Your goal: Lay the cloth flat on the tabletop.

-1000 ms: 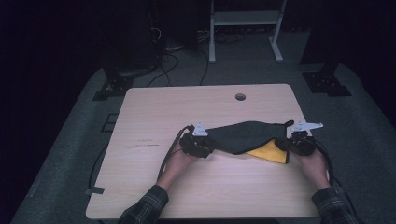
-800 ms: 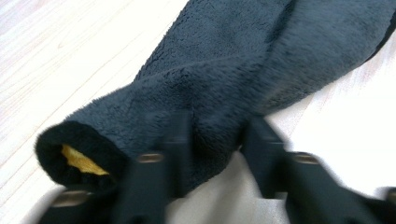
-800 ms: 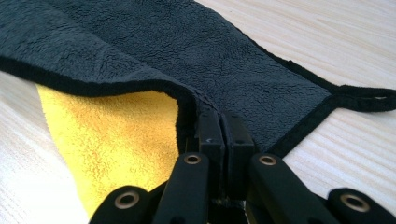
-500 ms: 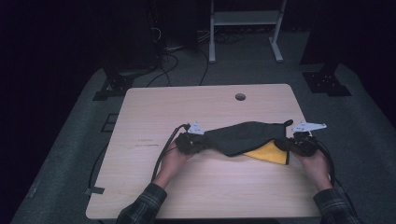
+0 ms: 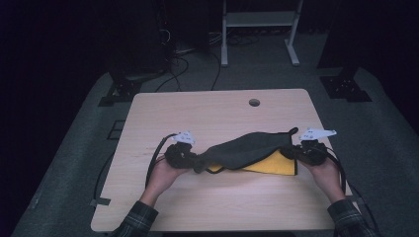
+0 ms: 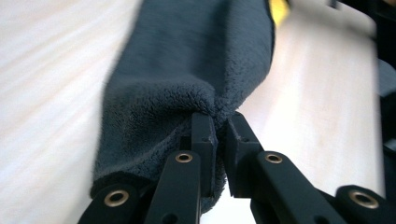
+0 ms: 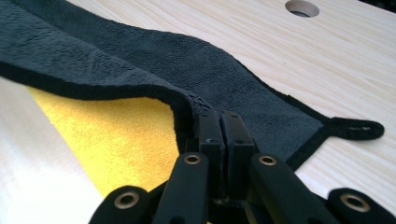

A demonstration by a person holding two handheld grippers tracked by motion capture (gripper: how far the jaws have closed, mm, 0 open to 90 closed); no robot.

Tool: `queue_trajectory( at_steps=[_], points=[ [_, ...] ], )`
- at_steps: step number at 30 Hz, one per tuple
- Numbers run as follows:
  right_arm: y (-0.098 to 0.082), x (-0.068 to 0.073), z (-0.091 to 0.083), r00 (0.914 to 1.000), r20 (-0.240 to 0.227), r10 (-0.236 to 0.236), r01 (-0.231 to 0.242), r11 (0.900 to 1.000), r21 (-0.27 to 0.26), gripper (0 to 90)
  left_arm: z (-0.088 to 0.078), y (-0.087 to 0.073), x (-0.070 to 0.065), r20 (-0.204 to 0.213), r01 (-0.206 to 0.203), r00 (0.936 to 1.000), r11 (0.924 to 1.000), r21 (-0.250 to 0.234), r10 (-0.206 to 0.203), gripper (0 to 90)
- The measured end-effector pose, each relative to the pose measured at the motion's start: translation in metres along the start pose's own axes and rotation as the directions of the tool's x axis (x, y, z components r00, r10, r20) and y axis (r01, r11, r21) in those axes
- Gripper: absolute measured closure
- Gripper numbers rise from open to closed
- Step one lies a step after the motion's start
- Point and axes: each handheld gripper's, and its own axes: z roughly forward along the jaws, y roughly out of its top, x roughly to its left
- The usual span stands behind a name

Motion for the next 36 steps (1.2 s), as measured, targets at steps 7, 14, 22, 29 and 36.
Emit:
queue_trajectory(
  at_steps=[7,14,22,29,36],
  points=[
    [0.004,-0.005,0.022,0.9994,0.033,0.009,-0.011,0.999,0.040,87.3,0.021,-0.004,0.041,-0.206,0.043,0.9774,0.9986,-0.030,-0.048,75.2],
    [0.000,-0.014,0.033,0.9978,0.063,0.019,-0.024,0.996,0.080,87.3,0.013,-0.017,0.065,-0.371,0.104,0.9213,0.9932,-0.053,-0.116,63.2],
    [-0.001,-0.013,0.033,0.9979,0.064,0.010,-0.015,0.997,0.082,87.1,-0.001,-0.021,0.038,-0.265,0.013,0.9640,0.9990,-0.042,-0.024,62.3],
    [-0.001,-0.013,0.034,0.9981,0.061,0.011,-0.016,0.996,0.085,87.1,0.015,-0.021,0.018,-0.187,-0.087,0.9782,0.9956,0.034,0.092,60.7],
    [-0.001,-0.013,0.034,0.9982,0.058,0.012,-0.017,0.996,0.085,87.1,0.039,-0.026,0.023,-0.211,-0.100,0.9694,0.9871,0.125,0.125,55.3]
  ],
)
